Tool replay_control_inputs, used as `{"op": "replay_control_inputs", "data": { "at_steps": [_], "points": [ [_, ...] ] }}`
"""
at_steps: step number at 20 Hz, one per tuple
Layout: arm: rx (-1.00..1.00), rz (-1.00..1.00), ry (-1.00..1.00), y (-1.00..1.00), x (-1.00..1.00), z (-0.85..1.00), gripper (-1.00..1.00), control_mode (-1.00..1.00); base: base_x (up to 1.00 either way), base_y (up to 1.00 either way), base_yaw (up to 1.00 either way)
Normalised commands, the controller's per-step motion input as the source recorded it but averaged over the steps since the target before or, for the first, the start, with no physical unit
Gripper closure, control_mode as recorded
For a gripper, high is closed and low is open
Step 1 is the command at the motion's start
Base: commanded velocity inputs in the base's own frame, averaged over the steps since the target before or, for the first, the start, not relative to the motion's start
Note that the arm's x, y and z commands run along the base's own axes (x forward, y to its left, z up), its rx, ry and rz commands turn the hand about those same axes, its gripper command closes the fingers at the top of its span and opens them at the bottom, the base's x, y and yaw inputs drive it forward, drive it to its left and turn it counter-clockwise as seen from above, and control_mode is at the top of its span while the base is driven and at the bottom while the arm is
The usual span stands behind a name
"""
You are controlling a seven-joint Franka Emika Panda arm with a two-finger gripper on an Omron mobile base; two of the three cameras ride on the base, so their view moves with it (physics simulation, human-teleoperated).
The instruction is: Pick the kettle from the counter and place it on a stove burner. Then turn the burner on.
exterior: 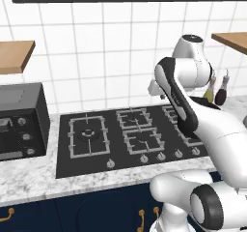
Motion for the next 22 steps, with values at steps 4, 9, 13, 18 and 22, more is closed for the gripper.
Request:
{"op": "replay_control_inputs", "data": {
  "at_steps": [4,9,13,18,22],
  "points": [
    [0.01,0.0,-0.16,-0.34,-0.53,0.02,-1.0,-1.0,0.0,0.0,0.0],
    [0.0,-0.02,-0.22,-0.98,-1.0,0.13,-1.0,-1.0,0.0,0.0,0.0],
    [0.0,-0.06,-0.17,-1.0,-1.0,0.17,-1.0,-1.0,0.0,0.0,0.0],
    [0.0,-0.1,-0.05,-1.0,-0.61,0.08,-1.0,-1.0,0.0,0.0,0.0],
    [0.0,-0.09,0.0,-1.0,-0.16,0.1,-1.0,-1.0,0.0,0.0,0.0]
  ]
}}
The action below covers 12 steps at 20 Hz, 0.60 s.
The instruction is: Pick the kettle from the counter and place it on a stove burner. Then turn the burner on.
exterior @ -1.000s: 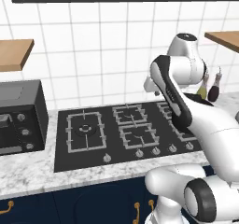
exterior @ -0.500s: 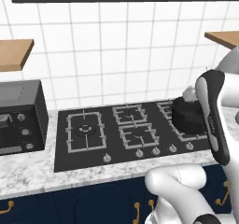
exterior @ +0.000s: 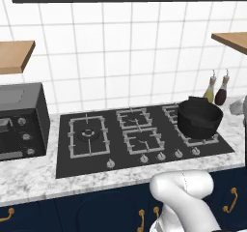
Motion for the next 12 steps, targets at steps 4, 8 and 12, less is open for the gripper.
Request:
{"op": "replay_control_inputs", "data": {
  "at_steps": [4,8,12],
  "points": [
    [0.0,-0.08,0.0,-1.0,-0.07,0.17,-1.0,-1.0,0.0,0.0,0.0],
    [0.0,-0.04,0.01,-1.0,0.0,0.08,-1.0,-1.0,0.0,0.0,0.0],
    [0.0,0.0,0.12,-1.0,0.12,-0.02,-1.0,-1.0,0.0,0.0,0.0]
  ]
}}
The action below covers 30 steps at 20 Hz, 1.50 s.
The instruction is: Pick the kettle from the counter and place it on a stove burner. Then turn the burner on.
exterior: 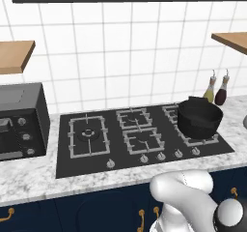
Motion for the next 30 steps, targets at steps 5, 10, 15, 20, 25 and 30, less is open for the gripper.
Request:
{"op": "replay_control_inputs", "data": {
  "at_steps": [5,10,15,20,25,30],
  "points": [
    [0.0,0.0,0.09,-0.57,0.12,-0.07,-1.0,-1.0,0.0,0.0,0.0],
    [0.0,0.0,0.01,0.0,0.0,0.0,-1.0,-1.0,0.0,0.0,0.0],
    [0.0,0.0,0.0,-0.5,0.0,-0.1,-1.0,-1.0,0.0,0.0,0.0],
    [0.0,0.0,0.01,-0.99,0.3,-0.43,-1.0,-1.0,0.0,0.0,0.0],
    [0.0,0.0,0.14,-0.55,0.81,-0.46,-1.0,-1.0,0.0,0.0,0.0],
    [0.01,0.0,0.15,-0.17,0.76,-0.37,-1.0,-1.0,0.0,0.0,0.0]
  ]
}}
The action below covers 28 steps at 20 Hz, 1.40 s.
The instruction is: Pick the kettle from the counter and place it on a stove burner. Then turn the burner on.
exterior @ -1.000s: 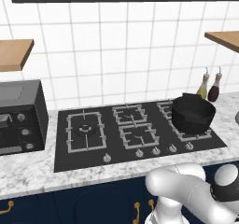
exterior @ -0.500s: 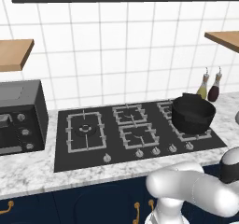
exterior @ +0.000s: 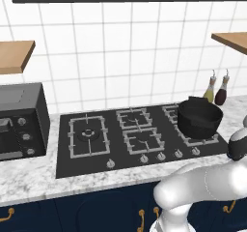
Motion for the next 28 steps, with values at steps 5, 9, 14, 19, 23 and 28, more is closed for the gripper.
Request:
{"op": "replay_control_inputs", "data": {
  "at_steps": [5,9,14,19,23,28],
  "points": [
    [0.05,0.0,0.03,-0.04,0.29,-0.3,-1.0,-1.0,0.0,0.0,0.0],
    [-0.01,0.0,0.0,0.0,0.05,-0.09,-1.0,-1.0,0.0,0.0,0.0],
    [-0.02,0.0,0.06,-0.09,0.08,-0.59,-1.0,-1.0,0.0,0.0,0.0],
    [0.0,0.0,0.0,-0.21,0.17,-0.25,-1.0,-1.0,0.0,0.0,0.0],
    [0.0,0.0,0.0,-0.37,0.13,-0.24,-1.0,-1.0,0.0,0.0,0.0],
    [0.0,0.0,0.0,-0.27,0.21,-0.27,-1.0,-1.0,0.0,0.0,0.0]
  ]
}}
